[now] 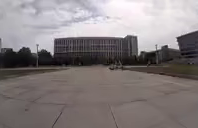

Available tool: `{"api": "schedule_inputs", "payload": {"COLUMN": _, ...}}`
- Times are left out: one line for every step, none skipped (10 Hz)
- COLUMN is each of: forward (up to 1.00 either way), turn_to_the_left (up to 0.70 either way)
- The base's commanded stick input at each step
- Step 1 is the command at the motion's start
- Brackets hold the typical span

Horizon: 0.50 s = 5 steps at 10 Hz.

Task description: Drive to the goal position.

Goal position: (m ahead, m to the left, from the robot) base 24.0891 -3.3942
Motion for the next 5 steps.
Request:
{"api": "schedule_inputs", "payload": {"forward": 0.7, "turn_to_the_left": 0.0}}
{"api": "schedule_inputs", "payload": {"forward": 0.7, "turn_to_the_left": 0.0}}
{"api": "schedule_inputs", "payload": {"forward": 0.7, "turn_to_the_left": 0.0}}
{"api": "schedule_inputs", "payload": {"forward": 0.7, "turn_to_the_left": 0.0}}
{"api": "schedule_inputs", "payload": {"forward": 0.7, "turn_to_the_left": 0.0}}
